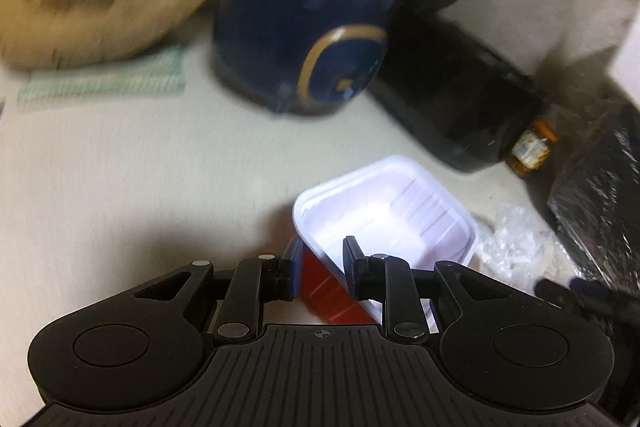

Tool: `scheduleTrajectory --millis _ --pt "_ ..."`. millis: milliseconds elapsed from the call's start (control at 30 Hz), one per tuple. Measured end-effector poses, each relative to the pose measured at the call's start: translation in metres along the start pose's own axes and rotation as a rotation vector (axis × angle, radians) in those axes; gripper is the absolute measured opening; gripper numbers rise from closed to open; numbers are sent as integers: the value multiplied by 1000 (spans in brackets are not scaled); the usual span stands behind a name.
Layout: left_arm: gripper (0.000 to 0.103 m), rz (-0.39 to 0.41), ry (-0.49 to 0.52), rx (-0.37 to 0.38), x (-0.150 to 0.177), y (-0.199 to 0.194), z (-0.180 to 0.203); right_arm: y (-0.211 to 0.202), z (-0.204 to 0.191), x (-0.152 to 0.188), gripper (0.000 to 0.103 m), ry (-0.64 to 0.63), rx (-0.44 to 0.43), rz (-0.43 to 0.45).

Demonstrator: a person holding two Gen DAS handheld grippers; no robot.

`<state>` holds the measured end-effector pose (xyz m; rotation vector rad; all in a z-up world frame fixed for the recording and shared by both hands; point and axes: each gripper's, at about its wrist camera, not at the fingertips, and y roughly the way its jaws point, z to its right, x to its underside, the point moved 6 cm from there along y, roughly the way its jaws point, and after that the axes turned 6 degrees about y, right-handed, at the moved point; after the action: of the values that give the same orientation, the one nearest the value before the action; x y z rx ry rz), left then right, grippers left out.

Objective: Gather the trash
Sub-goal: 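Move the right gripper toward the plastic bag while the left gripper holds the tray, then lower the open right gripper around the knotted neck of the clear plastic bag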

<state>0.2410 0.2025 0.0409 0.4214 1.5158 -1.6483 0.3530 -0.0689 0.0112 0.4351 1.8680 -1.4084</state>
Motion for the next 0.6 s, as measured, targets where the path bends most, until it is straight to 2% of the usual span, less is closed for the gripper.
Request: scheduleTrajectory --millis 100,233,400,500,600 --pt "25 44 95 16 -14 -7 6 21 -3 -11 87 52 -9 -21" --pt "25 82 265 31 -32 -11 18 47 -6 -7 87 99 4 -79" --pt "25 -22 400 23 -39 22 29 61 -12 18 88 106 -20 -158" --pt "25 -102 450 6 -32 44 31 59 -14 21 89 96 -19 -142" --pt "25 -151 487 0 -26 58 33 57 -12 22 94 108 -44 -140"
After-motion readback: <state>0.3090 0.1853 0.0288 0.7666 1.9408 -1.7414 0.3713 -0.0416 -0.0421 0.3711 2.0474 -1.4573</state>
